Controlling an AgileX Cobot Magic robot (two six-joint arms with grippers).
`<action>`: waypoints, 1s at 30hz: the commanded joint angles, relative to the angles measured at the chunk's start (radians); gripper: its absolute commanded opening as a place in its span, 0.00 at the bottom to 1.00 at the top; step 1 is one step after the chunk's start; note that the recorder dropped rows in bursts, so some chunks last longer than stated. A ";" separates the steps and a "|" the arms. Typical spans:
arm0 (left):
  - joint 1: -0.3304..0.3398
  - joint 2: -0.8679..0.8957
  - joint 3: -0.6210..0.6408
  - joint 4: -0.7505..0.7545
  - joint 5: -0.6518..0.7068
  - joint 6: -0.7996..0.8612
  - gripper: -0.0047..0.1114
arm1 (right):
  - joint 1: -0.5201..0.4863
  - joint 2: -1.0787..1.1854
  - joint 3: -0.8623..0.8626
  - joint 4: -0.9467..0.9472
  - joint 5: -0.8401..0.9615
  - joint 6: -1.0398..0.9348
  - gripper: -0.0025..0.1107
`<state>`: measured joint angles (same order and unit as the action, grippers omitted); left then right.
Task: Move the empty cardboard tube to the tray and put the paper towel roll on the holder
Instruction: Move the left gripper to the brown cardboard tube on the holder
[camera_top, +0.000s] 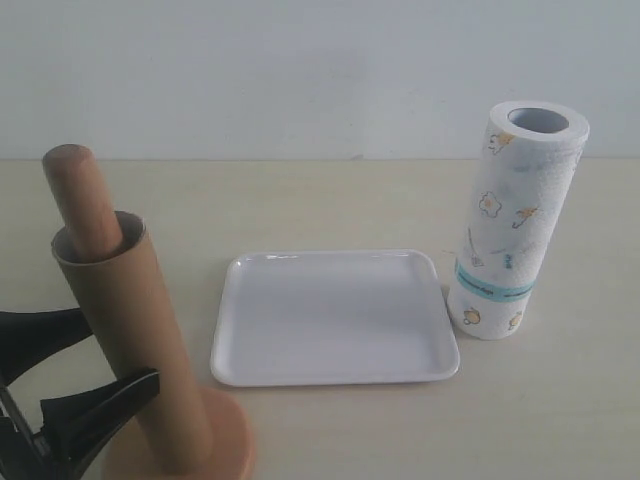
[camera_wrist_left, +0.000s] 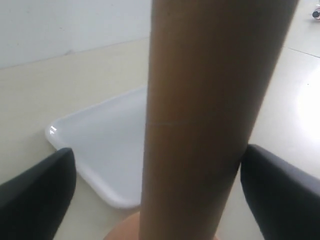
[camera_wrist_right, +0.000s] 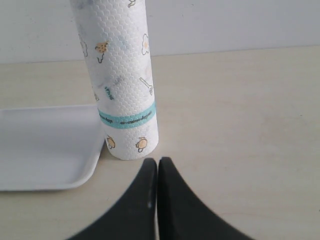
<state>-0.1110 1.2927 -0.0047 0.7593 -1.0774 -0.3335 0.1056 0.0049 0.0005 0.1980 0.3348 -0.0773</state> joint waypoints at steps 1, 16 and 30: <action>0.002 0.055 0.005 -0.046 -0.064 0.063 0.75 | -0.005 -0.005 0.000 -0.004 -0.001 -0.007 0.02; 0.002 0.171 -0.040 0.067 -0.138 0.047 0.75 | -0.005 -0.005 0.000 -0.004 -0.001 -0.007 0.02; 0.002 0.219 -0.078 0.067 -0.144 0.067 0.21 | -0.005 -0.005 0.000 -0.004 -0.001 -0.007 0.02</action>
<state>-0.1110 1.5096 -0.0759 0.8287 -1.2063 -0.2701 0.1056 0.0049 0.0005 0.1980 0.3348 -0.0773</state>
